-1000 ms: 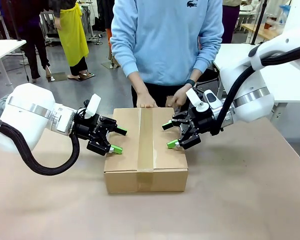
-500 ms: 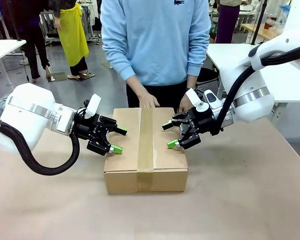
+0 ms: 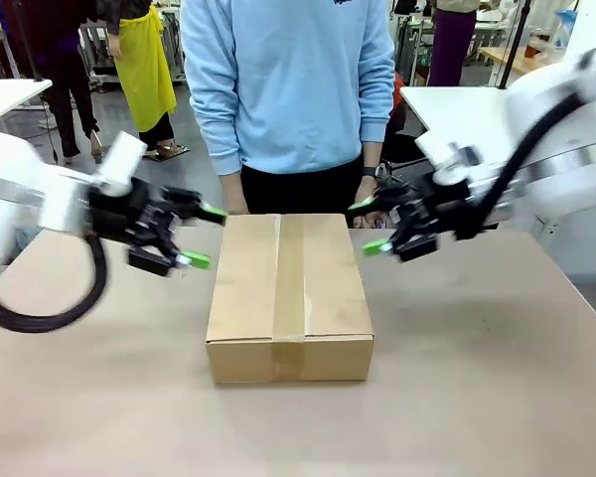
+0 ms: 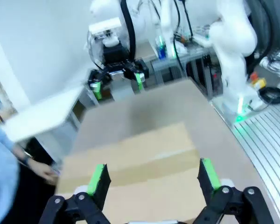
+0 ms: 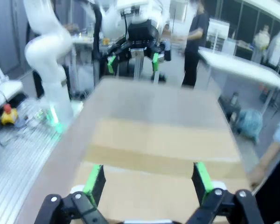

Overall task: Pack the gift set into the box.
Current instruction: Press and hold the closed box until the human finishes sealing it.

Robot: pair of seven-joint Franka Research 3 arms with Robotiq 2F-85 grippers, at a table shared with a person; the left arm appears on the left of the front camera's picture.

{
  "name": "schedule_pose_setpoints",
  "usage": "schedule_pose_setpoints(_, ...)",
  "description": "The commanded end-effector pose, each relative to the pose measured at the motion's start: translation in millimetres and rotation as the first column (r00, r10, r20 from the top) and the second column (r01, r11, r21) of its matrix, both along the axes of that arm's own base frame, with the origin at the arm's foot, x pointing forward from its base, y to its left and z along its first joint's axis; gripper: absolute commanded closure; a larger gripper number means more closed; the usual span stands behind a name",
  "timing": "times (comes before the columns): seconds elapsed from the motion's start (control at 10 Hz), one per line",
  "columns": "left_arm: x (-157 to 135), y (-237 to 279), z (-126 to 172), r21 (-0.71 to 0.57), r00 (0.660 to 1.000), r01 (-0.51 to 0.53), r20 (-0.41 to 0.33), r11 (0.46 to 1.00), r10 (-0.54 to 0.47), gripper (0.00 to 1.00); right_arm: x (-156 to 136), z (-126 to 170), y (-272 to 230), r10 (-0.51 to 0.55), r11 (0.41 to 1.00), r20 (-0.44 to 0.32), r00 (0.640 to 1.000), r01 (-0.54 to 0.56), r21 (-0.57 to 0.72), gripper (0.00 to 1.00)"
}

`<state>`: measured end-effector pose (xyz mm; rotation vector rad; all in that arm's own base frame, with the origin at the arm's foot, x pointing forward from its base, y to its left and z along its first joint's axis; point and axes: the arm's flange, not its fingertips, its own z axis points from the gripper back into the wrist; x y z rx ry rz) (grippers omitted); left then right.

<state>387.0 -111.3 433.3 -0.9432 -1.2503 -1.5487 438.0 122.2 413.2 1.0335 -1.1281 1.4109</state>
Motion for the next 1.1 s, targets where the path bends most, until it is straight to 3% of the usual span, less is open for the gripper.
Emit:
schedule_pose_setpoints(0.0, -32.8, 84.2, 7.9, -0.08, 0.996, -0.063, 0.058, 0.995, 0.068, 0.0, -32.8, 1.9, -81.1, -0.124, 0.976, -0.016, 0.992, 0.125, 0.179, 0.0)
schedule_pose_setpoints(0.1, -32.0, 109.0, -6.8, -0.121, 0.992, -0.123, 0.01, 0.985, 0.126, 0.0, -40.9, -8.7, -110.6, -0.211, 0.939, -0.031, 0.977, 0.211, 0.27, 0.0)
schedule_pose_setpoints(0.2, -26.8, 129.8, -22.5, -0.149, 0.968, -0.251, -0.061, 0.956, 0.245, 0.0, -46.4, -21.7, -129.3, -0.309, 0.906, -0.06, 0.949, 0.313, 0.286, 0.0)
schedule_pose_setpoints(0.3, -22.4, 139.6, -33.7, -0.259, 0.975, -0.214, -0.122, 0.942, 0.188, 0.0, -45.3, -32.7, -132.0, -0.38, 0.888, -0.07, 0.922, 0.385, 0.251, 0.0)
schedule_pose_setpoints(0.4, -39.9, 128.6, 6.2, -0.133, 0.982, -0.186, -0.005, 0.973, 0.187, 0.0, -50.0, -1.3, -132.0, -0.228, 0.94, -0.055, 0.972, 0.235, 0.247, 0.0)
schedule_pose_setpoints(1.0, -39.9, 128.6, 6.2, -0.133, 0.982, -0.186, -0.005, 0.973, 0.187, 0.0, -50.0, -1.3, -132.0, -0.228, 0.94, -0.055, 0.972, 0.235, 0.247, 0.0)
